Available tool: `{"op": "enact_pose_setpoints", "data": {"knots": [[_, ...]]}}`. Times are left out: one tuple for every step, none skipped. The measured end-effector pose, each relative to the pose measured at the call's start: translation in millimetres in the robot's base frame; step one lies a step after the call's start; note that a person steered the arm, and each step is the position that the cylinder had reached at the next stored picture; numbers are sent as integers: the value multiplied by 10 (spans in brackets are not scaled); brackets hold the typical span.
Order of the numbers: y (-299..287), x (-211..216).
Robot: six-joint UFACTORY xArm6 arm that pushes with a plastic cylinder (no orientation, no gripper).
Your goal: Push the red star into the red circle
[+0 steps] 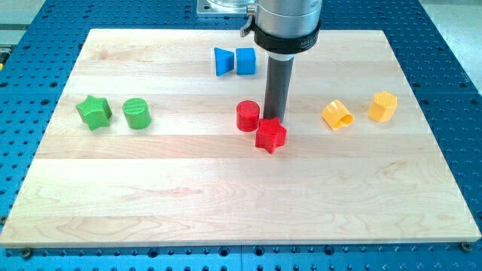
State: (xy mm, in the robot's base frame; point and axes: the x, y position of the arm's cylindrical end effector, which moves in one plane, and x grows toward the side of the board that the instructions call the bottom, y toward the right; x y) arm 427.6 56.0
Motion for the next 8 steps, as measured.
{"op": "enact_pose_setpoints", "data": {"knots": [[88, 98], [86, 263], [-13, 204], [-47, 152], [-441, 232], [-437, 232], [165, 240], [492, 637]]}}
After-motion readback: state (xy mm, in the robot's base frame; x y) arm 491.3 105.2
